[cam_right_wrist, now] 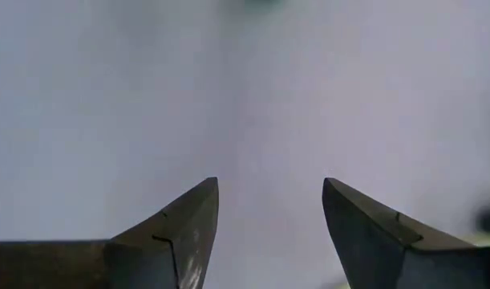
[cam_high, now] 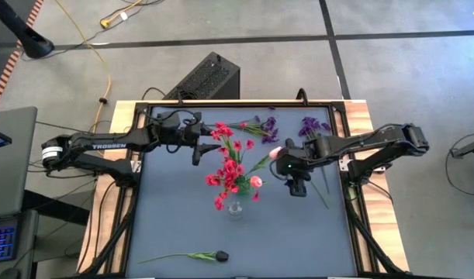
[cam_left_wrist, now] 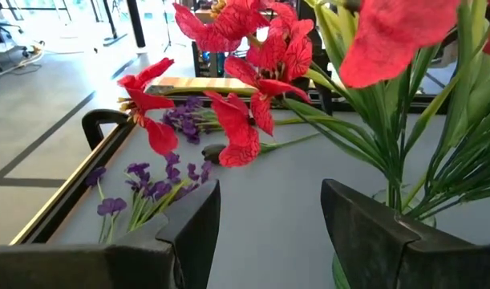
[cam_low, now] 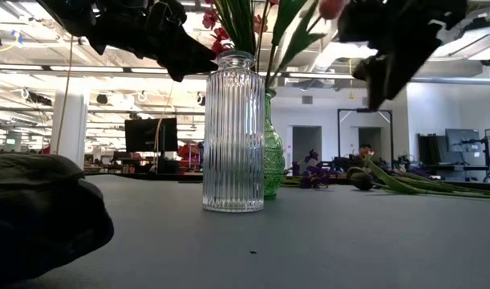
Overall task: Sort flowers into vase by color
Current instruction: Put the top black flower into the transparent vase
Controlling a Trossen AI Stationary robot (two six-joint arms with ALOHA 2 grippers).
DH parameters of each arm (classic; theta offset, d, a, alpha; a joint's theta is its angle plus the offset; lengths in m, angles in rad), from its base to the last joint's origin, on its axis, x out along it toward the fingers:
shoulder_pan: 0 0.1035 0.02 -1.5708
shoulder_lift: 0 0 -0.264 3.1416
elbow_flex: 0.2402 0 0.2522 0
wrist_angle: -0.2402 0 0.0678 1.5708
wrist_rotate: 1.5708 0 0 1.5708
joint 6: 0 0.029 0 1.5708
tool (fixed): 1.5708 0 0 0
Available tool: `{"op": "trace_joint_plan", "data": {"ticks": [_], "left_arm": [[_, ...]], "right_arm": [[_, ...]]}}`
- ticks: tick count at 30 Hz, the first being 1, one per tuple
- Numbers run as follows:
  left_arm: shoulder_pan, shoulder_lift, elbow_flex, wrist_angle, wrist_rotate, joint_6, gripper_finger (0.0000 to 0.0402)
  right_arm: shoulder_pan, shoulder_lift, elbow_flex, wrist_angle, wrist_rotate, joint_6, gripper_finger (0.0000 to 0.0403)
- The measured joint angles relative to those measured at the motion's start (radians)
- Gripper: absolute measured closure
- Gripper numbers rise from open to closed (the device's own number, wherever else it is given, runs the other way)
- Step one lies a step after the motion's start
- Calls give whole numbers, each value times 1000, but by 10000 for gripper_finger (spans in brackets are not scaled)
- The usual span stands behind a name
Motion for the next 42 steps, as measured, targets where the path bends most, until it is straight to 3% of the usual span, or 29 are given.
{"op": "trace_joint_plan", "data": {"ticks": [10, 20, 28, 42], "left_arm": [[0, 0, 0, -45, 30, -4, 196], [0, 0, 0, -51, 50, -4, 196], [0, 0, 0, -55, 50, -9, 196], [0, 0, 0, -57, 50, -11, 196]], "right_arm": [[-46, -14, -150, -111, 10, 192, 165], [-113, -16, -259, -111, 129, 437, 201], [-147, -16, -329, -42, 131, 534, 223], [-150, -16, -459, 99, 139, 569, 228]]}}
